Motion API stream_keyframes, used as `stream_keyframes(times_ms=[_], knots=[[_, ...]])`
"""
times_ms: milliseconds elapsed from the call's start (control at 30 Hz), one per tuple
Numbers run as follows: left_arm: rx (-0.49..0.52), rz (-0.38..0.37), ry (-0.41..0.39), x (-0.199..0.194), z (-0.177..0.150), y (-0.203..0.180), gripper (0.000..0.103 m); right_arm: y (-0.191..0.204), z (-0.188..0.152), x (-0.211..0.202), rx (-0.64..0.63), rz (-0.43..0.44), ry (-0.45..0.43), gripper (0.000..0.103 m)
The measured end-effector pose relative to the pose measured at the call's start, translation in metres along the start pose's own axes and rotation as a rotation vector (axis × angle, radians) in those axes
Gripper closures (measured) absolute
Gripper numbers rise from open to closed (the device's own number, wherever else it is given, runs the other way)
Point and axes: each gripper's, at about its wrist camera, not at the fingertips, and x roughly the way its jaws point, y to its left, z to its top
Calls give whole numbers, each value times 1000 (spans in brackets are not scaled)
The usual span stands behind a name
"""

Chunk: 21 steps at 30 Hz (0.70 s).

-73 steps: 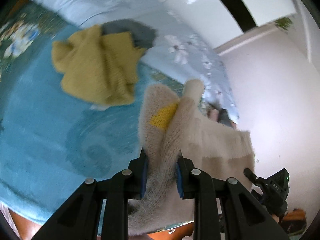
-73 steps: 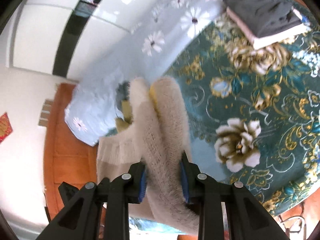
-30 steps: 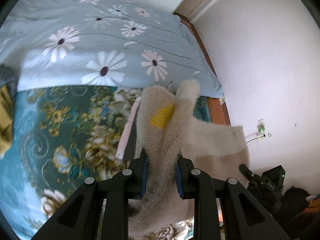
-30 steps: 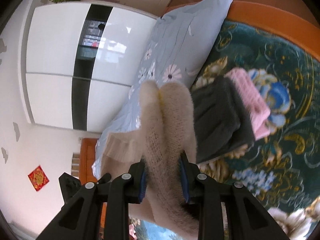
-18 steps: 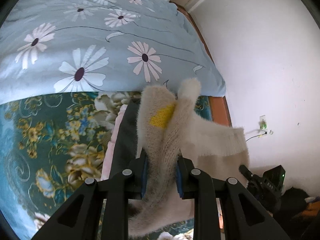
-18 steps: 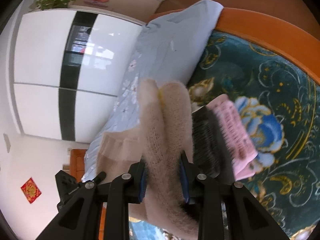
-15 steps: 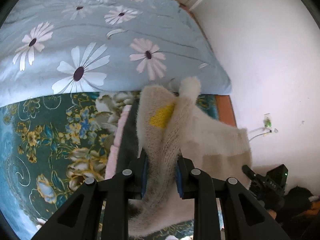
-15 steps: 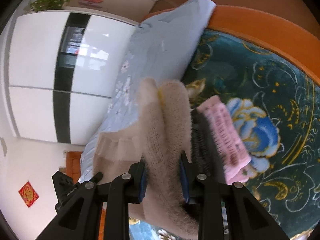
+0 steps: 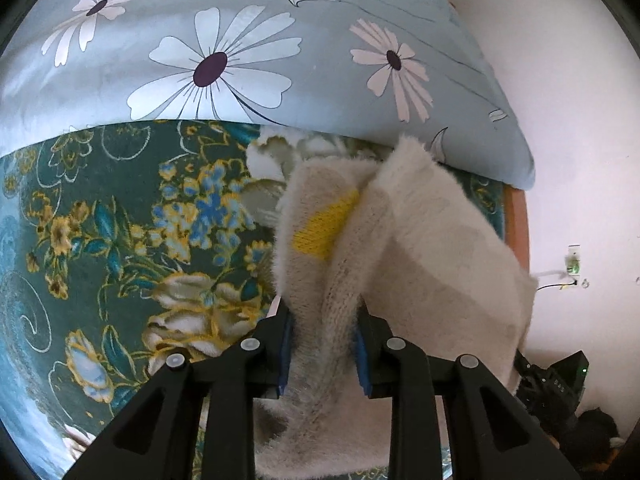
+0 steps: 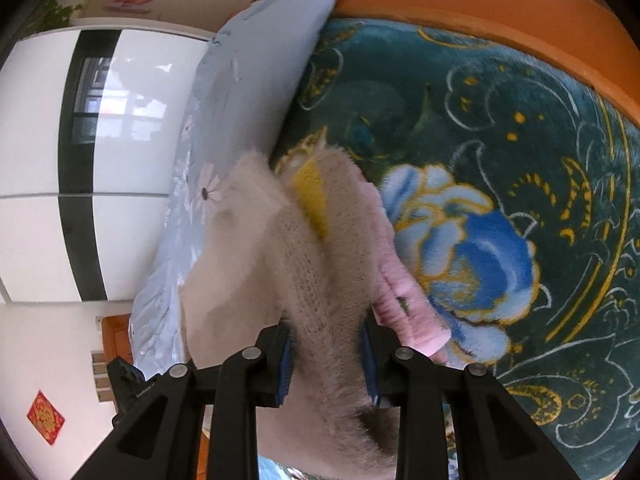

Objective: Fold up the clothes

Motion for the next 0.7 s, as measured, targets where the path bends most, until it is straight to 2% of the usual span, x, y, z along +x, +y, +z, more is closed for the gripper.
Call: stream_keyframes(times_ms=[167, 233, 300, 400, 500, 567, 633, 700], knots=[[-17, 15, 16, -1, 5, 0, 73, 0, 2, 5, 13, -24, 10, 69], [-38, 5, 30, -6, 6, 3, 68, 4, 2, 0, 4, -32, 8, 64], [-52, 20, 44, -16, 7, 3, 68, 10, 1, -7, -25, -31, 6, 64], [-31, 55, -6, -39, 6, -2, 68, 23, -3, -20, -90, -38, -2, 62], [19, 78, -90, -66, -1, -14, 67, 41, -10, -33, -145, -77, -63, 60], [72, 46, -126, -80, -13, -26, 66, 54, -15, -42, -178, -106, -110, 60], [146, 32, -113, -79, -23, -39, 66, 67, -20, -50, -211, -134, -157, 60], [240, 62, -105, -69, -37, -52, 66, 81, -26, -55, -253, -153, -183, 60]])
